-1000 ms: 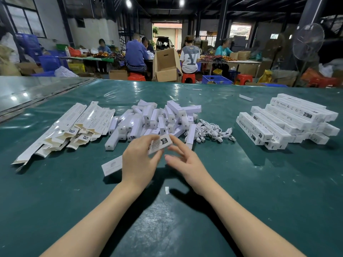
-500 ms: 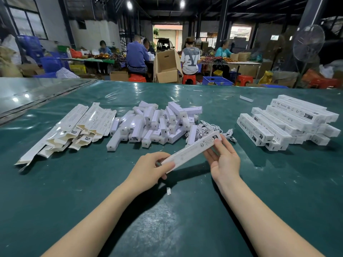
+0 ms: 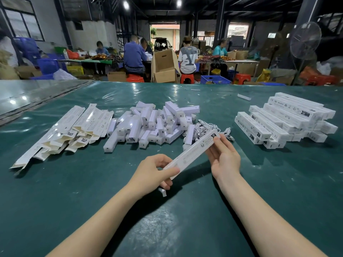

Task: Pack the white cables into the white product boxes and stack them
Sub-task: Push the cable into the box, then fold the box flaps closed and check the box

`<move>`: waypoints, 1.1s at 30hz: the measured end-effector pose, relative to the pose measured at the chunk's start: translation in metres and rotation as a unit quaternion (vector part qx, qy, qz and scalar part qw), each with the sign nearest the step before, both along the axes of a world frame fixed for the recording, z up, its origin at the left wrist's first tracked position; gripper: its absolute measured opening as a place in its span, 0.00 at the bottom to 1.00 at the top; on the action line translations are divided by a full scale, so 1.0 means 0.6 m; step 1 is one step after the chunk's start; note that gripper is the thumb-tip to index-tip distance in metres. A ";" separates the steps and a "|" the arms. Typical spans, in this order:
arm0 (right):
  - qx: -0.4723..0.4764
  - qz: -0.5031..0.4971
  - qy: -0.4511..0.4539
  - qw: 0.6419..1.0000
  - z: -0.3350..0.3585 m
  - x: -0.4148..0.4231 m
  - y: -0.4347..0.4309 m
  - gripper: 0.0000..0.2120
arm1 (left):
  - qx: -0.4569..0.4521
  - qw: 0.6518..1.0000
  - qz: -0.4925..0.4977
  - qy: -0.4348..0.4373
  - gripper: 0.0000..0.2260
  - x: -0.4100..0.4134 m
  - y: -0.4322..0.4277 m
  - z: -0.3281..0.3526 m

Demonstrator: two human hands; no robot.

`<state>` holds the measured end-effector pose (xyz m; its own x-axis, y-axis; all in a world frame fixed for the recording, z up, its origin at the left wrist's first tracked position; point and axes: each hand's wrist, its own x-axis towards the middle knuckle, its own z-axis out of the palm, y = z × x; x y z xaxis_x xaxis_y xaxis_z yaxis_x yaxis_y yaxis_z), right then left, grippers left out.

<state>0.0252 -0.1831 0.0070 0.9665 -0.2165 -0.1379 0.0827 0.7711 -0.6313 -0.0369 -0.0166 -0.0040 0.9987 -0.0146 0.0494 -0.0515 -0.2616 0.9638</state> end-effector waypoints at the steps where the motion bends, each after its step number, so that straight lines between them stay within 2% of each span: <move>1: -0.009 0.001 -0.006 1.000 0.001 0.000 -0.001 0.08 | -0.004 1.000 0.003 0.002 0.04 0.001 0.002 0.000; 3: -0.055 0.006 -0.044 0.997 0.003 0.001 0.002 0.09 | -0.016 1.000 0.016 0.002 0.04 0.002 0.002 0.002; 5: -0.194 0.035 -0.112 0.974 0.003 -0.006 0.016 0.21 | -0.038 0.998 0.043 -0.003 0.05 0.005 -0.002 0.002; 6: -0.294 0.058 -0.149 0.942 0.001 -0.013 0.028 0.26 | -0.051 0.997 0.058 -0.007 0.06 0.006 -0.003 0.002; 7: -0.410 0.082 -0.181 0.890 -0.003 -0.022 0.044 0.30 | -0.062 0.995 0.072 -0.011 0.07 0.007 -0.005 0.000; 8: -0.524 0.100 -0.206 0.820 -0.011 -0.030 0.060 0.33 | -0.058 0.995 0.083 -0.018 0.09 0.007 -0.005 -0.001; 9: -0.616 0.110 -0.227 0.746 -0.019 -0.037 0.074 0.35 | -0.037 0.995 0.090 -0.028 0.11 0.007 -0.004 -0.003; 10: -0.678 0.107 -0.238 0.688 -0.026 -0.040 0.082 0.34 | -0.013 0.995 0.086 -0.038 0.12 0.007 -0.003 -0.003; 11: -0.709 0.101 -0.237 0.657 -0.026 -0.039 0.083 0.30 | -0.003 0.997 0.071 -0.043 0.14 0.007 -0.002 -0.004; 13: -0.734 0.104 -0.222 0.633 -0.021 -0.031 0.069 0.27 | -0.020 0.999 0.032 -0.033 0.15 0.005 -0.001 -0.002; 15: -0.769 0.098 -0.227 0.590 -0.016 -0.024 0.045 0.24 | -0.027 0.999 0.022 -0.024 0.14 0.006 -0.001 0.000; 17: -0.804 0.033 -0.259 0.534 -0.009 -0.020 0.021 0.21 | -0.053 0.998 0.029 -0.024 0.11 0.009 -0.004 -0.001; 18: -0.803 -0.020 -0.286 0.523 -0.004 -0.019 0.012 0.20 | -0.068 0.997 0.034 -0.024 0.10 0.010 -0.005 -0.001; 19: -0.791 -0.067 -0.308 0.525 0.000 -0.018 0.004 0.19 | -0.076 0.996 0.038 -0.023 0.10 0.011 -0.005 -0.001; 20: -0.771 -0.110 -0.314 0.542 0.003 -0.015 -0.003 0.19 | -0.077 0.996 0.036 -0.024 0.10 0.011 -0.004 -0.001; 22: -0.717 -0.173 -0.274 0.617 0.015 -0.007 -0.021 0.18 | -0.069 0.997 0.028 -0.031 0.09 0.012 -0.002 -0.003; 24: -0.653 -0.225 -0.186 0.699 0.034 0.014 -0.048 0.19 | -0.049 0.998 0.021 -0.035 0.08 0.012 -0.002 -0.004; 26: -0.602 -0.269 -0.095 0.746 0.060 0.043 -0.086 0.19 | -0.015 0.999 0.024 -0.036 0.08 0.012 0.000 -0.005; 27: -0.597 -0.283 -0.055 0.749 0.073 0.058 -0.109 0.18 | 0.000 0.999 0.025 -0.034 0.08 0.012 0.000 -0.006; 31: -0.647 -0.298 0.086 0.697 0.101 0.098 -0.192 0.17 | -0.002 0.999 0.025 -0.035 0.08 0.014 -0.001 -0.007; 33: -0.643 -0.306 0.132 0.689 0.104 0.108 -0.216 0.16 | -0.006 0.999 0.028 -0.036 0.08 0.015 -0.003 -0.007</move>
<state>0.0901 -0.3130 0.0695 0.6173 -0.6798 0.3960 -0.1046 -0.5698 -0.8151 -0.0279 -0.0184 -0.0080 0.9917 0.0418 0.1212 -0.1068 -0.2543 0.9612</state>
